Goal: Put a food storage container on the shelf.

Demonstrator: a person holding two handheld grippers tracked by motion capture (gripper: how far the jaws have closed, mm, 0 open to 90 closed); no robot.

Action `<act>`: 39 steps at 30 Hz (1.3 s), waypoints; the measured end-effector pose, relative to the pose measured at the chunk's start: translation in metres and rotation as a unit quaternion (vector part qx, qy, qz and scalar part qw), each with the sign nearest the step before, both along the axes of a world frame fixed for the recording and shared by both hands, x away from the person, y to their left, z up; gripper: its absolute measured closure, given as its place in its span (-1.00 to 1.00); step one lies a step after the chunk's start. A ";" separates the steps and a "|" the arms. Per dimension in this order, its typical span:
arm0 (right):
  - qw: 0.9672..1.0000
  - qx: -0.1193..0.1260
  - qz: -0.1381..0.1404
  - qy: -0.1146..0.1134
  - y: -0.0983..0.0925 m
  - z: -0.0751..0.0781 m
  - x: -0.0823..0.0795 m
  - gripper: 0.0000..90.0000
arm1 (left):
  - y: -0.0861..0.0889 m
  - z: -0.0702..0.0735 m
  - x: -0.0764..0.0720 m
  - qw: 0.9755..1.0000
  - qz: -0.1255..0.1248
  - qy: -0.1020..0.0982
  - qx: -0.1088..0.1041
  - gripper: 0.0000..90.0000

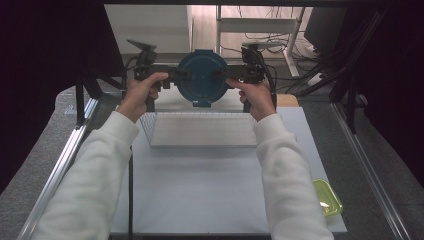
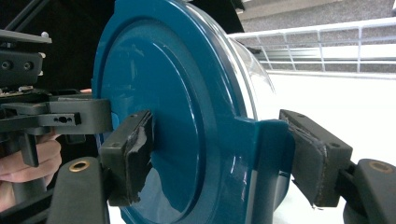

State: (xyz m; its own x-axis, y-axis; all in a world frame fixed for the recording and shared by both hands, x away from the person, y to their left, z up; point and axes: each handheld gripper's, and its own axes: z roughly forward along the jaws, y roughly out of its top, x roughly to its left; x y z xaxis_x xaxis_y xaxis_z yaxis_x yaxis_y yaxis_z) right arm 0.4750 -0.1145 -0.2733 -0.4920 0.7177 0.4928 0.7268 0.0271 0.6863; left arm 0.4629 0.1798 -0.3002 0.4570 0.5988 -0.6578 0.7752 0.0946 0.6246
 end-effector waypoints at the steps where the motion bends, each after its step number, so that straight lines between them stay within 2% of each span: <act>1: 1.000 0.000 -0.001 0.001 0.000 -0.002 0.001 -0.37 | -0.001 -0.002 0.001 1.000 0.001 0.003 0.000 -0.14; 4: 1.000 0.003 -0.005 0.014 -0.001 -0.010 0.006 -0.38 | -0.001 -0.009 0.006 1.000 0.002 0.011 0.004 -0.15; 5: 1.000 0.005 -0.005 0.018 -0.001 -0.013 0.008 -0.38 | -0.002 -0.010 0.007 1.000 0.007 0.012 -0.001 -0.15; 8: 1.000 0.014 -0.008 0.018 -0.002 -0.016 0.013 -0.37 | -0.002 -0.011 0.009 1.000 0.013 0.015 -0.004 -0.14; 14: 0.999 0.022 -0.018 0.031 -0.003 -0.019 0.022 -0.37 | 0.000 -0.017 0.019 0.999 0.026 0.037 -0.028 -0.15; 20: 0.996 0.045 -0.036 0.061 -0.006 -0.026 0.032 -0.38 | 0.000 -0.024 0.028 0.997 0.027 0.057 -0.045 -0.16; 29: 0.993 0.064 -0.050 0.087 -0.009 -0.036 0.044 -0.38 | 0.000 -0.033 0.037 0.994 0.032 0.081 -0.061 -0.20; 33: 0.992 0.070 -0.051 0.096 -0.010 -0.039 0.046 -0.38 | 0.000 -0.036 0.038 0.994 0.034 0.081 -0.067 -0.22; 39: 0.992 0.070 -0.052 0.094 -0.010 -0.040 0.046 -0.39 | 0.000 -0.037 0.037 0.994 0.037 0.076 -0.069 -0.22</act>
State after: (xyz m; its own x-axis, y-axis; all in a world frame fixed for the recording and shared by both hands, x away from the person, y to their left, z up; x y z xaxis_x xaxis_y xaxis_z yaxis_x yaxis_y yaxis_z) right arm 0.5207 -0.1243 -0.3128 -0.3079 0.6785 0.6669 0.8364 -0.1411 0.5297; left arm 0.4999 0.1797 -0.3368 0.3053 0.5258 -0.7940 0.8471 0.2310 0.4787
